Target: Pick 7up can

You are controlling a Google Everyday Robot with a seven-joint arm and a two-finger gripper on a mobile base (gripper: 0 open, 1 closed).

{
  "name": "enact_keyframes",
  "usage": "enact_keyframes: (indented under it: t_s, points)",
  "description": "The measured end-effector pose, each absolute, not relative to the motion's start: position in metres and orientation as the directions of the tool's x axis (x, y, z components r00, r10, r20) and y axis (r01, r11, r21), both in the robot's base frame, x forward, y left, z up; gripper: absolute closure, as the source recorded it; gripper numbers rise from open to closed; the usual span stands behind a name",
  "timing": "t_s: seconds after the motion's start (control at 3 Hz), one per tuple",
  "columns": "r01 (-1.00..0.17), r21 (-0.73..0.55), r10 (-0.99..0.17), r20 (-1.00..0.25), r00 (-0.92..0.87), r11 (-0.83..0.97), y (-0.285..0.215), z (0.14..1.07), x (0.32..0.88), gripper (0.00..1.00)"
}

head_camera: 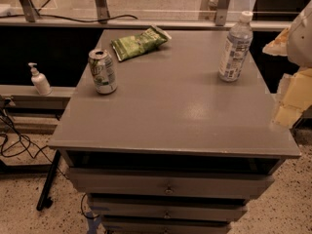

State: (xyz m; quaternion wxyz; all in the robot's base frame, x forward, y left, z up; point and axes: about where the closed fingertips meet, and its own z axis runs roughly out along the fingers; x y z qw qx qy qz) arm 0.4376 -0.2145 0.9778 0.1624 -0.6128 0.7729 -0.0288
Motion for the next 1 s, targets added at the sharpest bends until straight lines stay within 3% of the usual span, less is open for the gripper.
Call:
enact_keyframes:
  t_s: [0.67, 1.0]
  points:
    - [-0.936, -0.229, -0.943, -0.264, -0.203, 0.266, -0.212, 0.980, 0.443, 0.00]
    - [-0.949, -0.176, -0.903, -0.391, -0.177, 0.262, -0.173, 0.969, 0.462, 0.00]
